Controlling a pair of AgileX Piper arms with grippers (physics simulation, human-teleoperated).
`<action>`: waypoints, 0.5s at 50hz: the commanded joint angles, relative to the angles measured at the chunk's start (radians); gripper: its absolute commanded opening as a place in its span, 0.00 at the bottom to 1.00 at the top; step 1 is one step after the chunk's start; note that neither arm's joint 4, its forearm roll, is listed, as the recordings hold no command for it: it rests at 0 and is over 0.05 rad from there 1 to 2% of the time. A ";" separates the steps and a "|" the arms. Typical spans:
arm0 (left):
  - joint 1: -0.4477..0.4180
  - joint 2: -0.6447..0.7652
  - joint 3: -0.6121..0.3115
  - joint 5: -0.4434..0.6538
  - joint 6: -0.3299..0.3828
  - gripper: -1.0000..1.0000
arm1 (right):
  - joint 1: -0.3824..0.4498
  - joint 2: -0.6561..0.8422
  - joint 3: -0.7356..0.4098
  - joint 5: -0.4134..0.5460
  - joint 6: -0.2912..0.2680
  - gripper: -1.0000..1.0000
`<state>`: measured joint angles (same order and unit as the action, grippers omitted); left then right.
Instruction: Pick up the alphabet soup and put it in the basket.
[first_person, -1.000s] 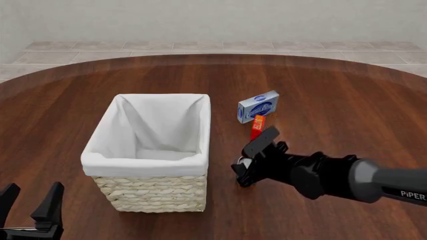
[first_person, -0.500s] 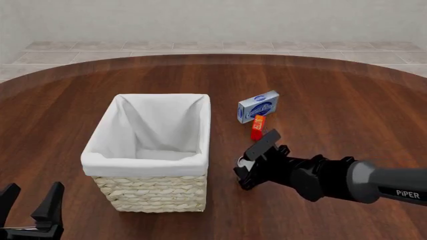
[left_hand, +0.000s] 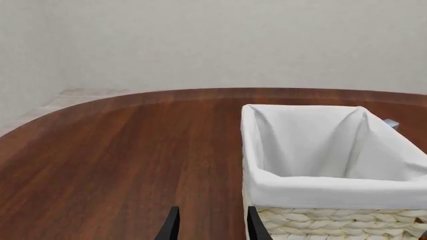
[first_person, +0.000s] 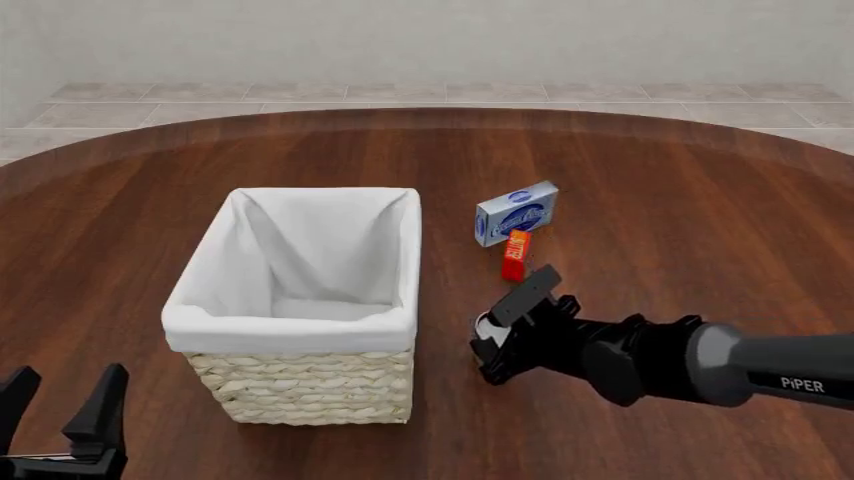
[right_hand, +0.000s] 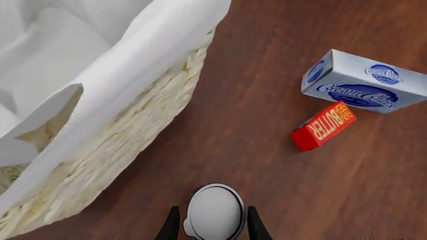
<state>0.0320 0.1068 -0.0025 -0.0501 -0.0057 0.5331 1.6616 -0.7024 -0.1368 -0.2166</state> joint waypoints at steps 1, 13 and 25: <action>0.002 -0.003 0.000 0.002 -0.001 1.00 | -0.001 0.011 0.002 -0.006 -0.002 1.00; 0.000 -0.001 0.000 0.000 -0.001 1.00 | -0.010 0.023 0.004 -0.011 -0.003 1.00; 0.001 0.003 0.000 -0.002 -0.001 1.00 | 0.000 0.044 0.008 -0.025 -0.002 1.00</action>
<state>0.0327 0.1073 -0.0025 -0.0503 -0.0067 0.5287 1.6881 -0.6975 -0.1508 -0.2186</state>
